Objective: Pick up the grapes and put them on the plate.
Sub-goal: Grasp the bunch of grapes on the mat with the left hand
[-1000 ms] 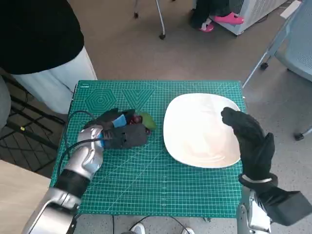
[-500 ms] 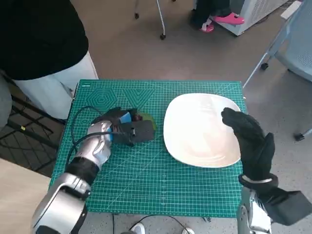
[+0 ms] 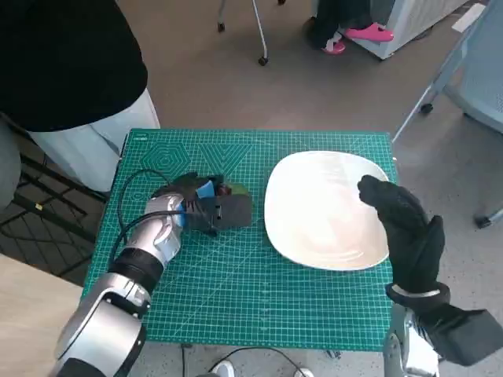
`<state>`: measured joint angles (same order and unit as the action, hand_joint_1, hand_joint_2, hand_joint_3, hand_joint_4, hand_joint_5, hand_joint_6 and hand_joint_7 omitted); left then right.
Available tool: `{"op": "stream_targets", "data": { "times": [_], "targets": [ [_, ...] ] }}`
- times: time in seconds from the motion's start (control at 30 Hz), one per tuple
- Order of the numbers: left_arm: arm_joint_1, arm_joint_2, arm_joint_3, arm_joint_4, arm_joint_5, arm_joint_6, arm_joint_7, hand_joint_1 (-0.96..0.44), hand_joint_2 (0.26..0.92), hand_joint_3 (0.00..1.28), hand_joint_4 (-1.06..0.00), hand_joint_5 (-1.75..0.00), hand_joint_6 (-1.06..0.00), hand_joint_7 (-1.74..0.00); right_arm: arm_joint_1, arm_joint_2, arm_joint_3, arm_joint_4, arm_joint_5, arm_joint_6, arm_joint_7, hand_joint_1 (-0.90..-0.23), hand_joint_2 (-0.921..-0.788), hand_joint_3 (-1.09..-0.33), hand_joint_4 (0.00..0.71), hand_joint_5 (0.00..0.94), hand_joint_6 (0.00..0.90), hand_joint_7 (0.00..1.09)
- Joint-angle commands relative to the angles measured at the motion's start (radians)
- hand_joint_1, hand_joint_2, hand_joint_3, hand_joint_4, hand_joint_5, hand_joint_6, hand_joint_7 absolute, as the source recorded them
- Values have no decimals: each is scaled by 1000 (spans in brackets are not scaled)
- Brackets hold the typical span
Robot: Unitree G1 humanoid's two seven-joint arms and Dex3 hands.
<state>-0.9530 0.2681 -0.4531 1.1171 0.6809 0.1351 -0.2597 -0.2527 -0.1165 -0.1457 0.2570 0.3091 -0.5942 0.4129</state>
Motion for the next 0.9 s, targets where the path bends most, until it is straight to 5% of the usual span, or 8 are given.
{"op": "stream_targets", "data": {
  "times": [0.03, 0.1, 0.2, 0.27, 0.37, 0.43, 0.6, 0.9],
  "targets": [
    [20, -26, -15, 32, -8, -32, 53, -44, 805, 26, -317, -60, -378, -32, 24, -5, -2, 3, -10, 16, -7, -618, -921, -892, 562, 0, 198, 523],
    [27, -24, -23, 28, -2, -41, 84, 95, 852, 85, -461, -425, -486, -34, 24, -4, -2, 2, -11, 15, -8, -617, -921, -892, 562, 0, 198, 522],
    [40, -18, -38, 18, 6, -51, 126, 262, 898, 236, -427, -1145, -622, -50, 23, -5, -2, 1, -11, 16, -9, -616, -921, -893, 562, 0, 198, 522],
    [45, -15, -48, 13, 10, -56, 146, 275, 910, 307, -381, -1376, -659, -197, 22, -5, -2, 1, -11, 17, -9, -616, -921, -893, 562, 0, 198, 522],
    [46, -13, -57, 8, 10, -57, 158, 138, 917, 336, -353, -1482, -509, -860, 18, -5, -3, 4, -10, 19, -9, -616, -921, -893, 561, 0, 198, 522],
    [45, -11, -58, 4, 7, -55, 157, 71, 919, 339, -344, -1554, -446, -1097, 16, -5, -3, 5, -11, 19, -10, -616, -921, -894, 561, 0, 198, 522],
    [46, -4, -57, -7, 1, -60, 154, 13, 921, 300, -338, -1631, -487, -1171, 11, -2, -1, 7, -12, 20, -12, -615, -921, -895, 561, 0, 197, 522],
    [50, 7, -52, -17, -6, -76, 155, 2, 921, 261, -360, -1490, -523, -1280, 1, 0, -3, 24, -11, 10, -10, -616, -921, -894, 562, 0, 198, 523]
  ]
}}
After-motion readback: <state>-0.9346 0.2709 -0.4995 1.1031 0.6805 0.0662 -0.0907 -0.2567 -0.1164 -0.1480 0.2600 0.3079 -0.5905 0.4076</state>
